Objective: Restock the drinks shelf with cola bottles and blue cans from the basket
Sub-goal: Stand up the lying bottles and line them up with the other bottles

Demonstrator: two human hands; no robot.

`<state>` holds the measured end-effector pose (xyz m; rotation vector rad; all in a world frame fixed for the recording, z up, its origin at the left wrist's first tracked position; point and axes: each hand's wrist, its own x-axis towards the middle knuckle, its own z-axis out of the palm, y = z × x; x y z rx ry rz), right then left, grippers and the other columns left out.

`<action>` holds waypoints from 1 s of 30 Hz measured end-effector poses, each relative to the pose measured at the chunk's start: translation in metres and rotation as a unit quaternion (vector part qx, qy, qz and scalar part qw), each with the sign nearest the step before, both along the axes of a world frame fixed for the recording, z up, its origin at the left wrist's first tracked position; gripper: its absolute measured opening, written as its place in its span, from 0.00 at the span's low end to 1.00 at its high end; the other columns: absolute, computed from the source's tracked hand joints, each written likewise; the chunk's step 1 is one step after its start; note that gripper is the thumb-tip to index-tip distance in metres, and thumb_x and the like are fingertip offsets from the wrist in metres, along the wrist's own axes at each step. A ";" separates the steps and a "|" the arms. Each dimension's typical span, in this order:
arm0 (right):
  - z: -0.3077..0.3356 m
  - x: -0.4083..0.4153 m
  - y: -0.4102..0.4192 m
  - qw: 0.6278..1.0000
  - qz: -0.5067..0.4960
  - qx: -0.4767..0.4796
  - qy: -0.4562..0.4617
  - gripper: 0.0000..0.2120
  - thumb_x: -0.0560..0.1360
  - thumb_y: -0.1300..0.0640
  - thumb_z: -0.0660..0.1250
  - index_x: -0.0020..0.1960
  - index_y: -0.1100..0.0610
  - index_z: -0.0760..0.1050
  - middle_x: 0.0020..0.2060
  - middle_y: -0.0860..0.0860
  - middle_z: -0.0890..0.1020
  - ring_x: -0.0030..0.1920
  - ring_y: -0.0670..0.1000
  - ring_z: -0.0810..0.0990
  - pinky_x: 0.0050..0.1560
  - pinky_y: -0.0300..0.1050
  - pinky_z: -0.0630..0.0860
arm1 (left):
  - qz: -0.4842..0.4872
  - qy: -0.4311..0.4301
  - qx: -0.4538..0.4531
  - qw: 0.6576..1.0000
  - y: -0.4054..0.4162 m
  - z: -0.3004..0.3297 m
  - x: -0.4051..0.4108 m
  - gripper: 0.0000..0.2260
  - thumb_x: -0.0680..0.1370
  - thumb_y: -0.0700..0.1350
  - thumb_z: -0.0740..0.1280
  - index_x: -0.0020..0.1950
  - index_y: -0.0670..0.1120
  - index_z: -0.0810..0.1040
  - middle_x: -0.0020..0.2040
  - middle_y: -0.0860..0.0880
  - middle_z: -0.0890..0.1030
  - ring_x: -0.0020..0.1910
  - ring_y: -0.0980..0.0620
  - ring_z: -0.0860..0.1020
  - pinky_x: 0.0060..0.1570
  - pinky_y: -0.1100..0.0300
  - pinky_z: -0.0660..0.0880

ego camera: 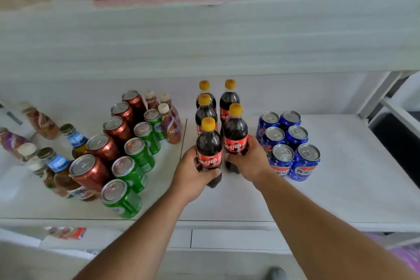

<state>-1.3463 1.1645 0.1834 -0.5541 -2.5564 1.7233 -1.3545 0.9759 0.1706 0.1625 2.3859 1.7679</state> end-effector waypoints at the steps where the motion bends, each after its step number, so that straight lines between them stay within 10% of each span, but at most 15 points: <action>1: -0.002 0.000 0.000 1.000 0.001 -0.006 -0.001 0.19 0.74 0.64 0.75 0.58 0.49 0.72 0.43 0.49 0.85 0.39 0.46 0.82 0.33 0.38 0.78 | -0.003 0.001 0.001 1.000 0.000 -0.003 0.000 0.25 0.71 0.30 0.77 0.54 0.58 0.77 0.46 0.63 0.87 0.47 0.63 0.84 0.45 0.72 0.77; 11: -0.017 0.001 0.002 1.000 -0.009 -0.015 0.015 0.26 0.72 0.59 0.78 0.66 0.47 0.73 0.51 0.43 0.84 0.52 0.45 0.83 0.46 0.39 0.77 | -0.017 -0.009 0.024 1.000 0.003 -0.031 0.000 0.27 0.70 0.38 0.80 0.62 0.59 0.75 0.56 0.59 0.86 0.58 0.59 0.83 0.58 0.59 0.78; 17: -0.025 0.006 0.000 0.999 -0.011 0.030 -0.012 0.30 0.74 0.59 0.78 0.72 0.49 0.70 0.61 0.45 0.82 0.61 0.51 0.79 0.64 0.51 0.77 | -0.015 -0.007 0.008 1.000 0.002 -0.042 0.005 0.29 0.71 0.38 0.81 0.65 0.59 0.74 0.59 0.60 0.84 0.59 0.64 0.81 0.56 0.68 0.75; 30: -0.039 -0.007 -0.002 0.994 -0.028 0.096 -0.042 0.21 0.79 0.58 0.73 0.69 0.52 0.74 0.60 0.49 0.83 0.60 0.55 0.81 0.54 0.46 0.74 | 0.020 0.004 -0.056 0.998 0.011 -0.059 0.005 0.25 0.72 0.41 0.80 0.60 0.59 0.72 0.54 0.64 0.81 0.56 0.56 0.82 0.58 0.58 0.79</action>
